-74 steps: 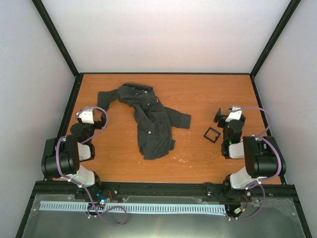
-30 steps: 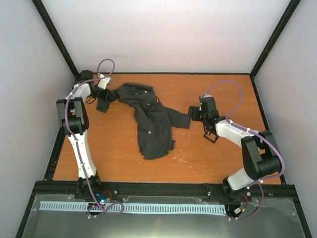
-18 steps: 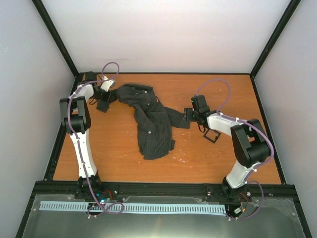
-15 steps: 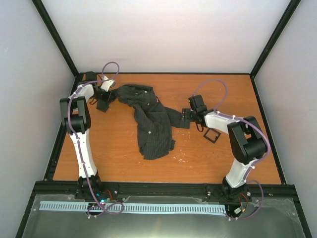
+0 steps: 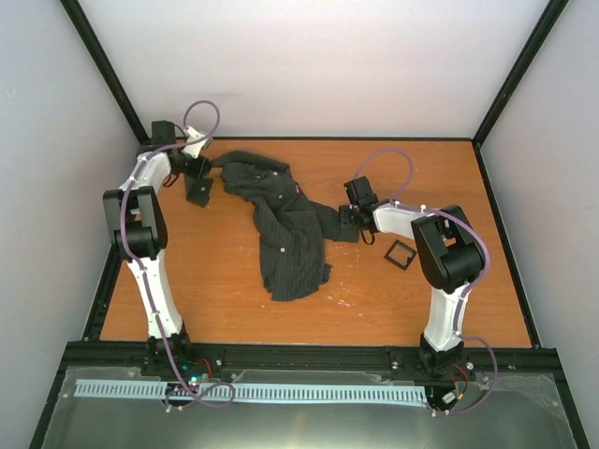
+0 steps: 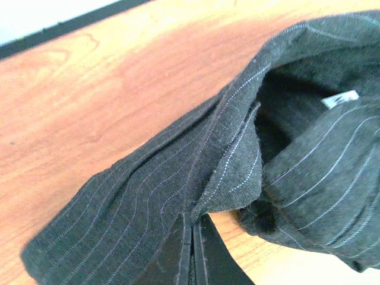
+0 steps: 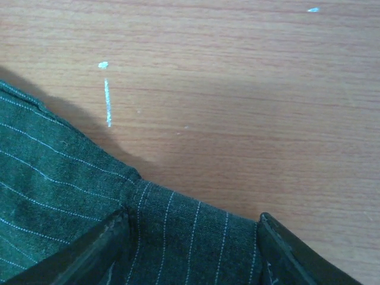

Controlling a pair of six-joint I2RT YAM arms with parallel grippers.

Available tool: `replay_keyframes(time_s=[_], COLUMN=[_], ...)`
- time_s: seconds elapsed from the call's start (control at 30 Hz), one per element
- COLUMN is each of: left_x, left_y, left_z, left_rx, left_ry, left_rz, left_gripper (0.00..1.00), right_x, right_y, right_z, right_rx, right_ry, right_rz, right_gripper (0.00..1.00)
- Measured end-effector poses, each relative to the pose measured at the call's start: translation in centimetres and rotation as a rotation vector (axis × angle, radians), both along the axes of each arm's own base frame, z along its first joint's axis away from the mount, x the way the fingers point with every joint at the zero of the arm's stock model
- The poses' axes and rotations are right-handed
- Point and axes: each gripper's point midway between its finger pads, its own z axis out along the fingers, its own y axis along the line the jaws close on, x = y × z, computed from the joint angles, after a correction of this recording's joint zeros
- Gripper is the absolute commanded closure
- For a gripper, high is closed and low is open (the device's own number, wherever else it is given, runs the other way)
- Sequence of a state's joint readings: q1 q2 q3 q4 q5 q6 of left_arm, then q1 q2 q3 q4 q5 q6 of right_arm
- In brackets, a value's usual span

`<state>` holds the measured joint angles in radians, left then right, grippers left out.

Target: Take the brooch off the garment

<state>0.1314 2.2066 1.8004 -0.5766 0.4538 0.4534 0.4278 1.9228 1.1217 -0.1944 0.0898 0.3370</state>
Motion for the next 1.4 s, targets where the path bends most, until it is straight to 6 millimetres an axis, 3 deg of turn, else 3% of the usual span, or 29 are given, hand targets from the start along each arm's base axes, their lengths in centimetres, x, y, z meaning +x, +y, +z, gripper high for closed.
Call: replay_keyframes(time_s=[0.07, 0.17, 0.2, 0.37, 0.47, 0.57, 0.63, 0.8, 0.87, 1.03, 1.17, 1.4], left_x=[0.0, 0.0, 0.0, -0.1, 0.2, 1.0, 1.6, 2.3, 1.9, 0.0, -1.4, -3.0], left_y=[0.0, 0.0, 0.0, 0.0, 0.1, 0.5, 1.0, 2.7, 4.0, 7.3, 8.8, 8.9], left_z=[1.2, 2.5, 2.8, 3.6, 4.8, 7.6, 10.6, 20.9, 25.6, 33.5, 36.8, 41.1], left_rx=[0.002, 0.004, 0.004, -0.003, -0.006, 0.004, 0.019, 0.054, 0.056, 0.08, 0.102, 0.119], left_ry=[-0.022, -0.045, -0.049, -0.051, -0.064, -0.118, -0.181, -0.397, -0.497, -0.675, -0.755, -0.86], left_rz=[0.002, 0.002, 0.004, 0.019, 0.036, 0.061, 0.085, 0.16, 0.2, 0.294, 0.348, 0.372], left_gripper=[0.99, 0.99, 0.99, 0.99, 0.99, 0.99, 0.99, 0.99, 0.99, 0.99, 0.99, 0.99], right_x=[0.0, 0.0, -0.1, 0.0, 0.4, 1.7, 2.7, 3.3, 2.8, 1.5, 0.6, -1.5], right_y=[0.4, 0.8, 0.8, 0.2, -1.2, -3.9, -6.2, -11.7, -12.9, -14.7, -16.7, -18.9], right_z=[-0.1, -0.1, -0.2, 0.2, 1.9, 5.8, 9.3, 17.7, 20.4, 25.3, 28.0, 33.8], right_rx=[0.005, 0.014, 0.015, -0.009, -0.019, -0.012, -0.007, -0.007, -0.007, 0.006, -0.002, -0.008], right_ry=[0.004, 0.009, 0.012, 0.005, -0.022, -0.109, -0.191, -0.398, -0.469, -0.601, -0.672, -0.808], right_rz=[0.005, 0.009, 0.008, -0.017, -0.054, -0.132, -0.2, -0.376, -0.42, -0.497, -0.566, -0.657], right_gripper=[0.59, 0.94, 0.97, 0.97, 0.97, 0.97, 0.97, 0.97, 0.97, 0.98, 0.97, 0.97])
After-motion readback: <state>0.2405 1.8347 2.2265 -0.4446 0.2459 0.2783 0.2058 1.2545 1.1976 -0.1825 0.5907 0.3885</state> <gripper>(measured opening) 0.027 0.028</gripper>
